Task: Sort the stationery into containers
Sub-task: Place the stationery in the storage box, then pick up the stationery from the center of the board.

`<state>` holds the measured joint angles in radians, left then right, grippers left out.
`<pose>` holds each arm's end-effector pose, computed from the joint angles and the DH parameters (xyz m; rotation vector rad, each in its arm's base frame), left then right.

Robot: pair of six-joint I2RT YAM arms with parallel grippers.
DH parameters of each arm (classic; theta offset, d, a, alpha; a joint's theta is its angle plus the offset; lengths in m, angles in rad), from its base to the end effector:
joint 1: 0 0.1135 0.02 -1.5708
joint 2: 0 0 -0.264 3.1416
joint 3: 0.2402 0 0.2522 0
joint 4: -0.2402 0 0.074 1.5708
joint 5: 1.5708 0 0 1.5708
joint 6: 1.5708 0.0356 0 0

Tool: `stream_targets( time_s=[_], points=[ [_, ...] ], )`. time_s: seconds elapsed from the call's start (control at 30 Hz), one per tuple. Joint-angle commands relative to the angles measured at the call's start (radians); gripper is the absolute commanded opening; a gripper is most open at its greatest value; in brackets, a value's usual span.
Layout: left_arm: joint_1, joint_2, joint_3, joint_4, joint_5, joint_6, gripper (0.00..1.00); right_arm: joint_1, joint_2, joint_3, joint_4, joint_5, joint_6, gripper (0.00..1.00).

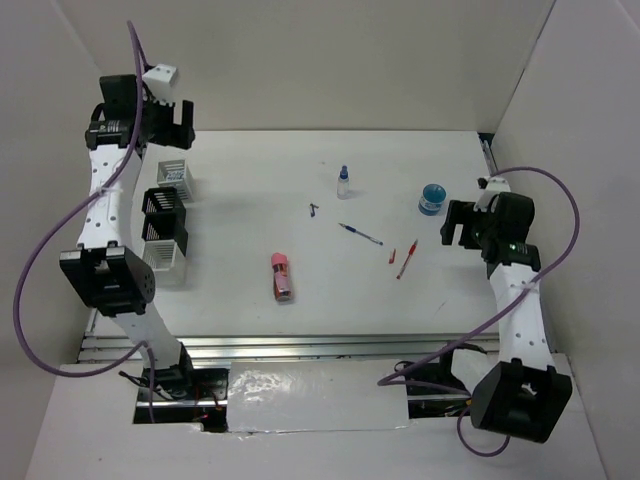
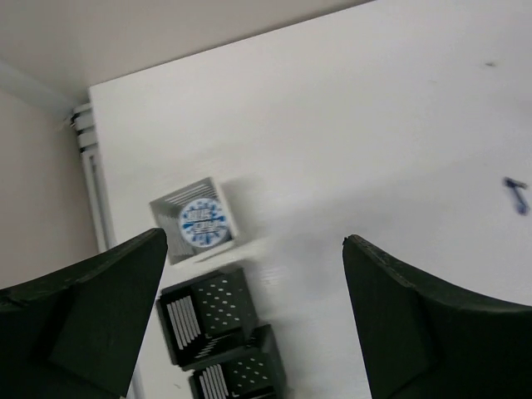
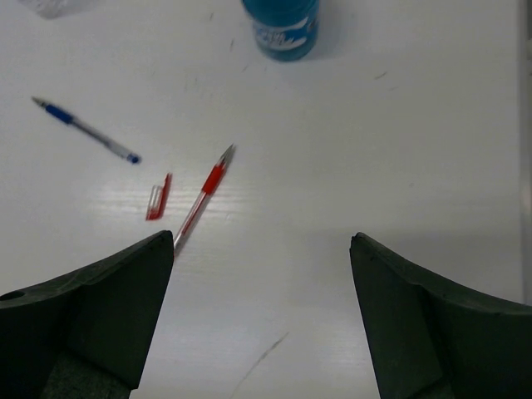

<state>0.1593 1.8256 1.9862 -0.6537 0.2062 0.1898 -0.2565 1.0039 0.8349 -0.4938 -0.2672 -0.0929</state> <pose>0.4105 0.0586 0.4159 0.1580 2.0465 0.0040 0.2105 -0.0455 0.2875 0.0360 2.2079 0.1047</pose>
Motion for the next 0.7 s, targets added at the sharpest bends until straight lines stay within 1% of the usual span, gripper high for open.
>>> stream_targets(
  time_s=[0.0,0.03,0.07,0.17,0.2,0.27,0.37,0.57,0.6,0.67],
  points=[
    [-0.073,-0.095,-0.058,-0.006,0.081,-0.013,0.99,-0.02,0.074,0.093,0.106,0.106,-0.051,0.93],
    [-0.086,-0.133,-0.085,0.002,0.1,-0.019,0.99,-0.023,0.108,0.143,0.106,0.105,-0.059,0.93],
    [-0.107,-0.15,-0.136,0.017,0.113,-0.023,0.99,-0.027,0.181,0.17,0.106,0.1,-0.059,0.93],
    [-0.135,-0.207,-0.216,0.035,0.145,-0.05,0.99,-0.03,0.292,0.268,0.109,0.079,-0.042,0.93],
    [-0.142,-0.218,-0.23,0.049,0.154,-0.059,0.99,-0.03,0.358,0.286,0.109,0.068,-0.035,0.96],
    [-0.147,-0.25,-0.274,0.065,0.165,-0.093,0.99,-0.027,0.45,0.334,0.136,0.059,-0.019,0.99],
    [-0.15,-0.281,-0.322,0.088,0.173,-0.116,0.99,-0.007,0.557,0.372,0.172,0.069,-0.001,1.0],
    [-0.152,-0.293,-0.357,0.06,0.183,-0.118,0.99,0.054,0.694,0.424,0.233,0.126,-0.013,1.0],
    [-0.179,-0.298,-0.363,0.065,0.182,-0.121,0.99,0.068,0.709,0.438,0.242,0.128,-0.014,1.0],
    [-0.184,-0.301,-0.382,0.072,0.179,-0.124,0.99,0.079,0.748,0.458,0.245,0.126,-0.013,1.0]
  ],
)
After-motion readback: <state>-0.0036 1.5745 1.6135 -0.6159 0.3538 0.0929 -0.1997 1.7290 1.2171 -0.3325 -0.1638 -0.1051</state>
